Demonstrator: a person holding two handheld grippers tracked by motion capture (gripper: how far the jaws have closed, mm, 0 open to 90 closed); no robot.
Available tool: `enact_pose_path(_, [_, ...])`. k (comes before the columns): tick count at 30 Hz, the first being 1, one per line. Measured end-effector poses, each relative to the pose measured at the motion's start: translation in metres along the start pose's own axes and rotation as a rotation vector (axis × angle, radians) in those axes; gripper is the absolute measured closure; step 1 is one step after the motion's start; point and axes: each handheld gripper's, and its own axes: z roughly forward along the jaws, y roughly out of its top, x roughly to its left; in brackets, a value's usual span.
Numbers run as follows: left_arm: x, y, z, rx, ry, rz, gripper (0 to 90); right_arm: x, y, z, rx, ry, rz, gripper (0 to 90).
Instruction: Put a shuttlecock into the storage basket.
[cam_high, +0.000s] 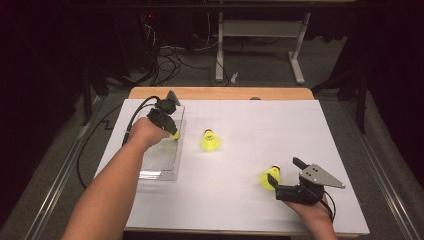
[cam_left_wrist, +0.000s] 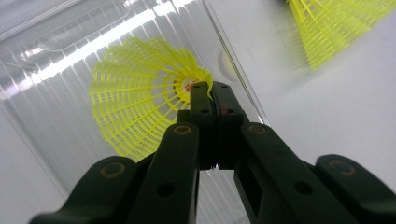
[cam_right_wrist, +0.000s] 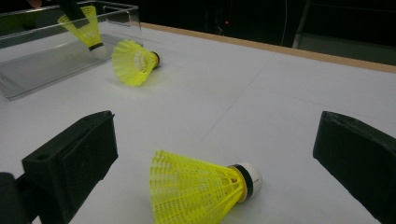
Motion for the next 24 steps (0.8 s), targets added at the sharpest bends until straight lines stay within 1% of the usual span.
enact_pose_path(1, [-0.0009,-0.0005,-0.0002,0.0,0.007,-0.016,89.1,0.0,0.0,0.0001,0.0,0.0,0.0,0.4])
enact_pose_path(3, [0.0002,-0.0007,-0.0003,0.001,0.003,-0.004,89.0,0.0001,0.0001,0.0002,0.001,0.001,-0.001,0.4])
enact_pose_path(6, [0.0,-0.0013,-0.0003,0.0,0.006,-0.011,88.9,0.0006,0.0003,0.0004,0.001,0.0,-0.002,0.4])
enact_pose_path(8, [-0.0001,-0.002,-0.0004,0.0,0.007,-0.008,88.8,0.0007,0.0003,0.0004,0.001,0.0,-0.003,0.4])
enact_pose_path(9, [-0.0015,-0.0029,-0.0007,0.0,0.015,-0.027,88.8,0.0007,0.0003,0.0003,0.001,0.0,-0.003,0.5])
enact_pose_path(10, [-0.0005,-0.0028,-0.0006,0.001,0.008,-0.008,88.8,0.0006,0.0004,0.0002,0.001,0.0,-0.002,0.4])
enact_pose_path(12, [-0.0002,-0.0036,-0.0007,0.001,0.006,0.006,88.7,0.0004,0.0004,0.0001,-0.001,0.0,-0.002,0.5])
enact_pose_path(17, [-0.0002,-0.005,0.0001,0.001,0.018,0.01,87.7,0.0004,0.0005,0.0002,-0.001,0.0,-0.001,0.4])
enact_pose_path(18, [-0.001,-0.0056,0.0002,0.0,0.027,-0.004,87.0,0.0004,0.0005,0.0001,-0.001,0.0,0.001,0.4])
enact_pose_path(20, [-0.0012,-0.0058,0.0001,0.001,0.033,-0.013,85.4,0.0003,0.0005,0.0002,-0.001,0.0,0.0,0.5])
enact_pose_path(21, [0.0011,-0.0049,0.0001,0.003,0.019,0.018,84.7,0.0003,0.0005,0.0002,-0.001,0.0,0.001,0.5])
enact_pose_path(22, [0.0012,-0.0047,-0.0001,0.001,0.02,0.015,83.7,0.0002,0.0005,0.0004,-0.001,0.001,0.002,0.5])
enact_pose_path(23, [0.0001,-0.0049,-0.0006,0.001,0.028,-0.007,82.6,0.0003,0.0005,0.0005,0.0,0.001,0.003,0.5])
enact_pose_path(24, [0.002,-0.0041,-0.0006,0.004,0.021,0.019,81.6,0.0003,0.0005,0.0006,0.0,0.001,0.002,0.4])
